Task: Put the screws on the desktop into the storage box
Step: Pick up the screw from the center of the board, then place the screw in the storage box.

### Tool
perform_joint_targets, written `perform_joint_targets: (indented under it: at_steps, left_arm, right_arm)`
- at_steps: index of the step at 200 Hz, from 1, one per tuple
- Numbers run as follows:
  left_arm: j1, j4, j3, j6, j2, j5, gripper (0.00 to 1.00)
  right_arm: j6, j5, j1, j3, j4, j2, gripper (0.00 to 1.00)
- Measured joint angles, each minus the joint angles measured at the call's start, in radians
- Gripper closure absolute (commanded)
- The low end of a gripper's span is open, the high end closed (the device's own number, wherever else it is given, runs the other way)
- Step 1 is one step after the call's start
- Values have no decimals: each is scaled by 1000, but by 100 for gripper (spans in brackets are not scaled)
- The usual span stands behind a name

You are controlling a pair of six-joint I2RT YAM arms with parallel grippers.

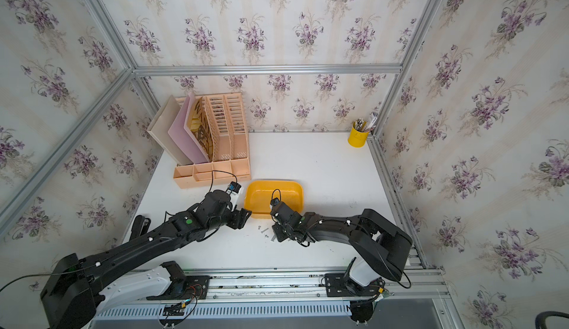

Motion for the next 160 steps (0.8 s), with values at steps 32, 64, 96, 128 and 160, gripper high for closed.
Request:
perform_joint_targets:
  at_steps: [32, 64, 96, 128, 160]
  left_arm:
    - [0, -10, 0, 0, -3, 0, 26]
    - [0, -14, 0, 0, -7, 0, 27]
    - [0, -13, 0, -3, -8, 2, 28]
    - [0, -14, -7, -3, -14, 27, 29]
    - [0, -11, -20, 1, -27, 63, 34]
  right_arm:
    - [10, 8, 1, 3, -10, 8, 92]
    - [19, 10, 2, 18, -19, 16, 100]
    - [19, 1, 4, 31, -95, -33, 100]
    - [8, -26, 4, 110, -114, -100, 100]
    - [-11, -76, -25, 186, -117, -106, 100]
